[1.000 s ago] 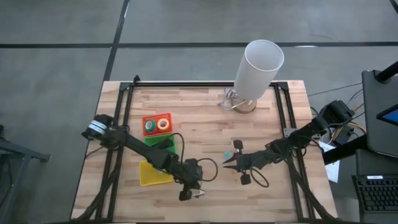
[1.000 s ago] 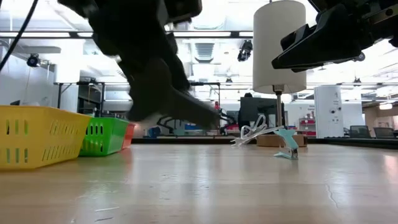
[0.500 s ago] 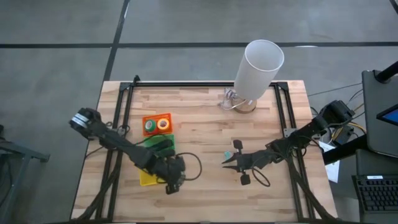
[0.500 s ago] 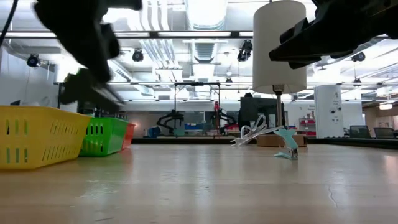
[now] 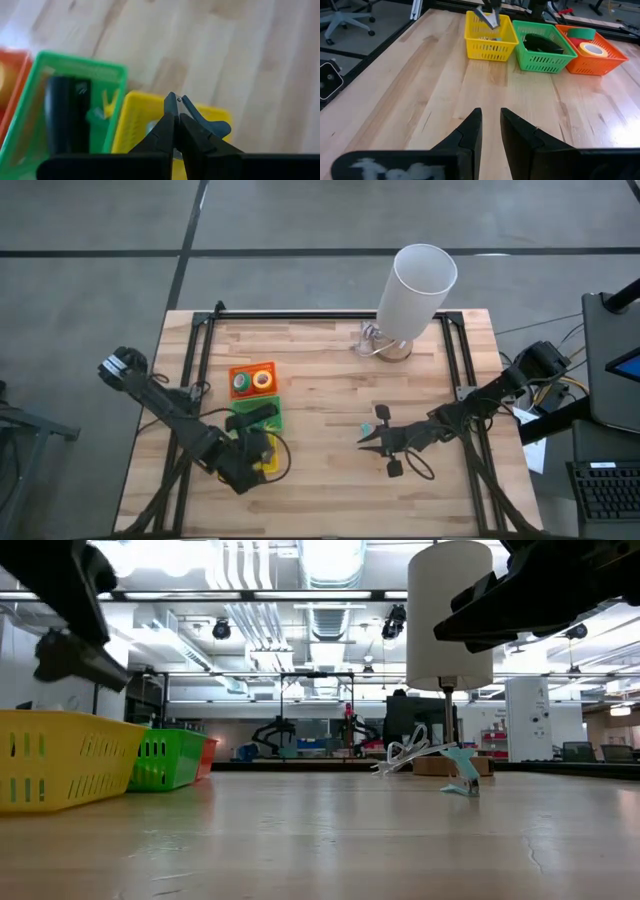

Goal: Pick and place Stapler, Stapler remover, tape
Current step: Put the gray staple remover into the yellow basket

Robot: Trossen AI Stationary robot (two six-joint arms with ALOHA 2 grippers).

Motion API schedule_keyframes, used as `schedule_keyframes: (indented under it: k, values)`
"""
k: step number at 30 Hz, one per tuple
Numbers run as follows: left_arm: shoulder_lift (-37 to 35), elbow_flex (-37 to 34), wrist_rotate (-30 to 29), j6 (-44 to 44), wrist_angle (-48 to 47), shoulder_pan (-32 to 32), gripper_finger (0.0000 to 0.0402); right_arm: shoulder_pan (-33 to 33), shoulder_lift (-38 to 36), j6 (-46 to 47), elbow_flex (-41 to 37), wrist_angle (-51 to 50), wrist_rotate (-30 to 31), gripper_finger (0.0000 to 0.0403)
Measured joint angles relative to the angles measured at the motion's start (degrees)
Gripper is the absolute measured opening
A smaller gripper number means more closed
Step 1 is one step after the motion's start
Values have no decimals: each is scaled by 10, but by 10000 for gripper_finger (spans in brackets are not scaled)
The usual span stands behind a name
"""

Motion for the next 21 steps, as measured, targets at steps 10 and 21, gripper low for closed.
schedule_keyframes:
  k: [10,21]
  values:
    - [1,-70,19,-114,-7,-3,23,0,0,4,-1,0,0,63]
    - [1,-81,18,-116,16,-2,23,0,0,0,1,2,1,63]
